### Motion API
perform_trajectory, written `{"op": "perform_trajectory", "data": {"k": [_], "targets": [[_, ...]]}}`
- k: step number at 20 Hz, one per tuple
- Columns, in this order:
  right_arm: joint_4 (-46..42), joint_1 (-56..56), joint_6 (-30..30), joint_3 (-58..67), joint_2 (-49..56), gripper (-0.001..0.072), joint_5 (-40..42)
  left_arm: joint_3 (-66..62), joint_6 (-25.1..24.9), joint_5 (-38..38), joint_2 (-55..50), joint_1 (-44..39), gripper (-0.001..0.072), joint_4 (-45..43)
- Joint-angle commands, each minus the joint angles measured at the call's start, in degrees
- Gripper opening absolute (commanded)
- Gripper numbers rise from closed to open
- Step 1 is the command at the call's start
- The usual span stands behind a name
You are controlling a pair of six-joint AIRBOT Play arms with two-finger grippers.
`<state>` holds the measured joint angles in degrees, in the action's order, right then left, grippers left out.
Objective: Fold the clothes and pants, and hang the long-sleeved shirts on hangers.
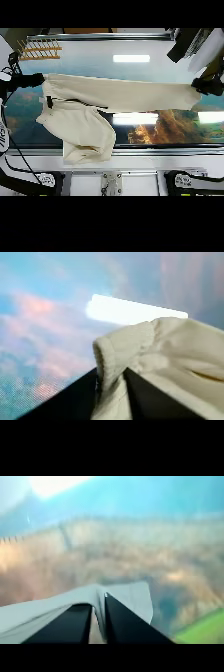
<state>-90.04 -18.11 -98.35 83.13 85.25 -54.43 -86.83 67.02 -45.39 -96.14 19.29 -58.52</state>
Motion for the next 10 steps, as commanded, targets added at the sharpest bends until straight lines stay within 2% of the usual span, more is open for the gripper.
{"op": "perform_trajectory", "data": {"k": [1, 3, 5, 7, 10], "targets": [[2.82, 3.48, -5.79, 10.43, 9.97, 0.0527, 15.78, -8.02, 7.15, 5.42, -6.45, -3.54, 0.0714, 0.09], [6.88, 4.04, -7.13, 16.7, 13.05, 0.0536, 17.38, -14.47, 11.47, 4.61, -9.05, -3.89, 0.0694, 0.02], [7.61, 4.02, -6.99, 18.67, 12.31, 0.0535, 16.98, -18.12, 12.33, 3.32, -8.85, -2.99, 0.0693, -0.46], [7.54, 3.61, -3.48, 18.67, 9.84, 0.0532, 13.05, -20.9, 12.33, -2.08, -7.8, -0.83, 0.0693, -0.48], [7.58, 4.2, 7.87, 16.2, 4.59, 0.053, 1.62, -21.16, 12.52, -17.05, -5.57, 3.78, 0.0692, -2.14]]}}
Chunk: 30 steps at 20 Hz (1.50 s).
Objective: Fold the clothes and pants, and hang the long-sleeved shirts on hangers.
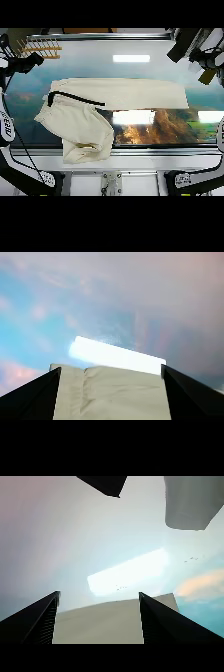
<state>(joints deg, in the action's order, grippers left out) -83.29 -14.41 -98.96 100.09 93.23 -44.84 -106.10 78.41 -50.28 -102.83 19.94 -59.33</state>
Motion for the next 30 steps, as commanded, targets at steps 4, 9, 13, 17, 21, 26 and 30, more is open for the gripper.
{"op": "perform_trajectory", "data": {"k": [4, 9, 13, 17, 21, 26, 30], "targets": [[1.57, 2.93, 9.94, -17.35, -16.96, 0.053, -11.56, 13.22, 4.13, -19.08, 8.63, 10.27, 0.0692, -7.3], [1.6, 8.39, 9.62, -41.77, -34.51, 0.0529, -11.58, 41.27, 4.33, -13.6, 18.38, 19.63, 0.0693, -7.02], [6.78, 11.69, 9.64, -49.72, -40.26, 0.0485, -11.58, 54.07, 3.34, -7.48, 20.24, 21.79, 0.0693, -6.34], [10.95, 13.11, 9.64, -49.99, -40.48, 0.033, -9.92, 55.91, -3.93, -6.23, 16.63, 18.34, 0.0693, 3.5], [14.14, 13.81, 9.7, -49.99, -40.17, 0.0332, -10.32, 51.06, -4.0, -5.88, 13.75, 12.94, 0.0537, 3.91], [14.43, 24.02, 10.71, -49.99, -32.74, 0.0534, -13.42, 45.55, -4.07, -7.32, 13.86, 10.62, 0.0018, 3.45], [23.3, 37.51, 12.52, -49.48, -20.0, 0.0533, -11.56, 44.0, -4.09, -8.66, 13.84, 10.86, 0.0017, 3.48]]}}
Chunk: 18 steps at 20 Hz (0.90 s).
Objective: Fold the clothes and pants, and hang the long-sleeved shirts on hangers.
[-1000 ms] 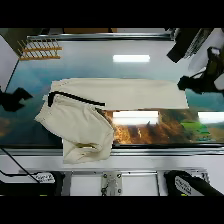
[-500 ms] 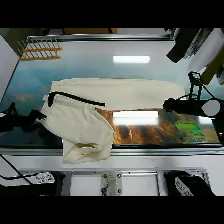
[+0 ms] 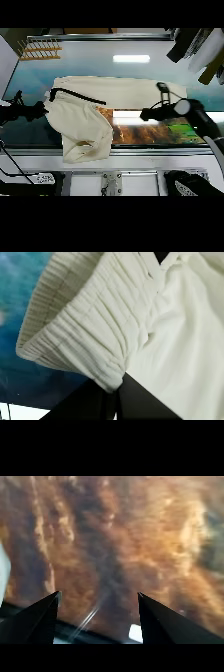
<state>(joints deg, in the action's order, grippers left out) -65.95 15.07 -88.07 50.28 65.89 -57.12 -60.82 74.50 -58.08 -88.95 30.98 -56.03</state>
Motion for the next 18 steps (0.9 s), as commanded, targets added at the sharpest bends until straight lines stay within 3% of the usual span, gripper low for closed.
{"op": "perform_trajectory", "data": {"k": [1, 7, 14, 15, 18], "targets": [[8.26, 11.04, 3.65, 1.29, 10.71, 0.0533, 0.76, -1.25, -0.17, -0.81, -0.04, -0.17, 0.0017, 0.15], [11.23, 22.71, 4.09, 12.57, 24.46, 0.0533, 0.24, -1.25, -0.17, -0.76, -0.04, -0.17, 0.0017, 0.15], [11.13, 24.33, 4.13, 16.06, 29.16, 0.053, -4.42, -1.27, -0.17, -0.76, -0.04, -0.17, 0.0017, 0.15], [11.1, 24.35, 4.13, 16.06, 29.2, 0.05, -4.46, -1.27, -0.17, -0.76, -0.04, -0.17, 0.0017, 0.15], [10.01, 24.28, 4.13, 16.06, 29.18, 0.0196, -4.42, -1.27, -0.2, -0.96, -0.04, -0.17, 0.0017, 0.15]]}}
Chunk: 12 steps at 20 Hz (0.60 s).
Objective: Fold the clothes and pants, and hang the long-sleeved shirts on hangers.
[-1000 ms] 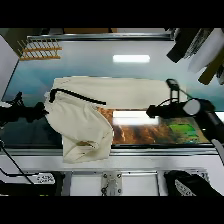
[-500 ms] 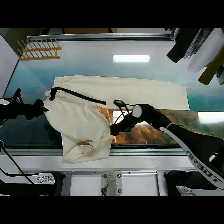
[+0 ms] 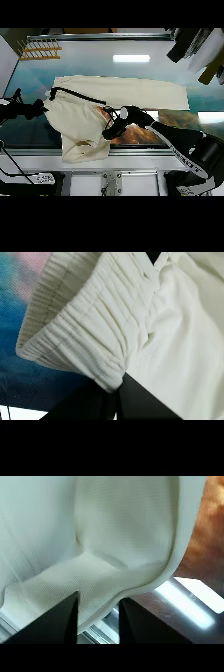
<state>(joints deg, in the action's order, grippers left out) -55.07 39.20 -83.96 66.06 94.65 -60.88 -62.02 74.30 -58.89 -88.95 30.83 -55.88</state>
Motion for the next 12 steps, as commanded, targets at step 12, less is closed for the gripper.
{"op": "perform_trajectory", "data": {"k": [12], "targets": [[-34.23, -20.33, -6.1, 14.4, -15.04, 0.0013, -4.11, 6.84, -1.92, 0.13, 13.05, -0.28, 0.0017, 0.28]]}}
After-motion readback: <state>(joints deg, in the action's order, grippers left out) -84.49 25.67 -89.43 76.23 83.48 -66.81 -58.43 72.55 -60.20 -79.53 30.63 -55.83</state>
